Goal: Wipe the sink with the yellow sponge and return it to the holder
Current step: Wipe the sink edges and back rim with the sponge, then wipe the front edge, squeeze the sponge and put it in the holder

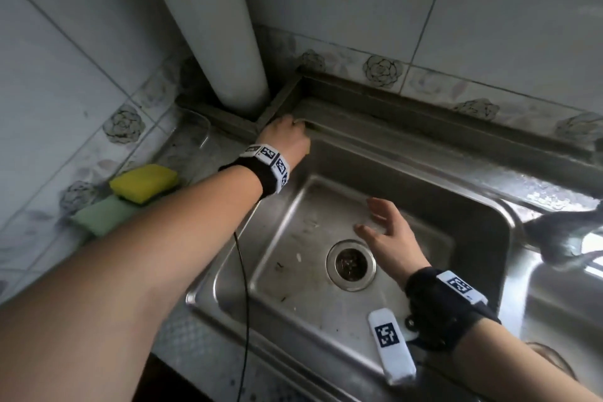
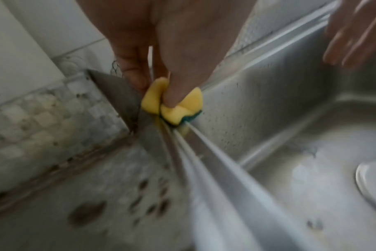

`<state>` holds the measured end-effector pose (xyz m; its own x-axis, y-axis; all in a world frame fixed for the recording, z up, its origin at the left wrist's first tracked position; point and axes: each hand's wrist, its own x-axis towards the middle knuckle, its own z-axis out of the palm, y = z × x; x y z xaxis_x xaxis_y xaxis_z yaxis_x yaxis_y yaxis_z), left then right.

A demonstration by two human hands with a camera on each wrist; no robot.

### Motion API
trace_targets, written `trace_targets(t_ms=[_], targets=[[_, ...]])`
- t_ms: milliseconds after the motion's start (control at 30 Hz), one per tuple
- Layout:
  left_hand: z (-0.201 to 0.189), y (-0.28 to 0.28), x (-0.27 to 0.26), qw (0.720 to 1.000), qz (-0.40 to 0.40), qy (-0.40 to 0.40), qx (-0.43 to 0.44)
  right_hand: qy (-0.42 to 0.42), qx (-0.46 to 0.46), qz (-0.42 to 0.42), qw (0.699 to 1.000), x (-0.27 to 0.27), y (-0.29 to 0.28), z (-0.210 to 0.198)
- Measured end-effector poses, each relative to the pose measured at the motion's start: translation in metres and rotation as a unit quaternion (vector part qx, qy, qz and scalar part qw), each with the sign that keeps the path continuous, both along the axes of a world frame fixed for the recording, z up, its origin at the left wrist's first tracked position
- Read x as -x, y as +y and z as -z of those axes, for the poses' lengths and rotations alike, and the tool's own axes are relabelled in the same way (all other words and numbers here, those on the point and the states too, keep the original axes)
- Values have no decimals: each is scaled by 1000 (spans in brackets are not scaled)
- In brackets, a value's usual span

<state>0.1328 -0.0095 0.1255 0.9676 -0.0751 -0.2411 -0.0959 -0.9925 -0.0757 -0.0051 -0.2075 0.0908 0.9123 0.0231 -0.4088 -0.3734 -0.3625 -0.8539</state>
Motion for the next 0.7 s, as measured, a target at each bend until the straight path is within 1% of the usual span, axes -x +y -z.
trace_targets(t_ms=[100,167,200,300,433,500,600,633,700], targets=[[-6,3,17,999,-5,43,-20,5,-4,-10,1000,8,8,-4],[-13,10,40,997,-42,66,-6,10,-15,-7,1000,15,11,-6],[-15,14,56,995,-66,79,6,10,-20,-6,1000,18,13,-8],[-26,28,113,986,-104,127,0,17,-28,-11,999,35,15,-12],[-29,53,192,978,-86,187,-30,33,-29,-46,998,60,6,-12],[-27,63,229,973,-109,202,-28,36,-10,-80,996,75,-1,-11],[-25,63,271,967,-166,187,38,36,7,-135,990,106,-12,-11],[-25,55,281,964,-176,186,67,37,12,-159,986,118,-15,-12],[-24,21,299,957,-165,199,134,32,30,-209,977,146,-24,-16]])
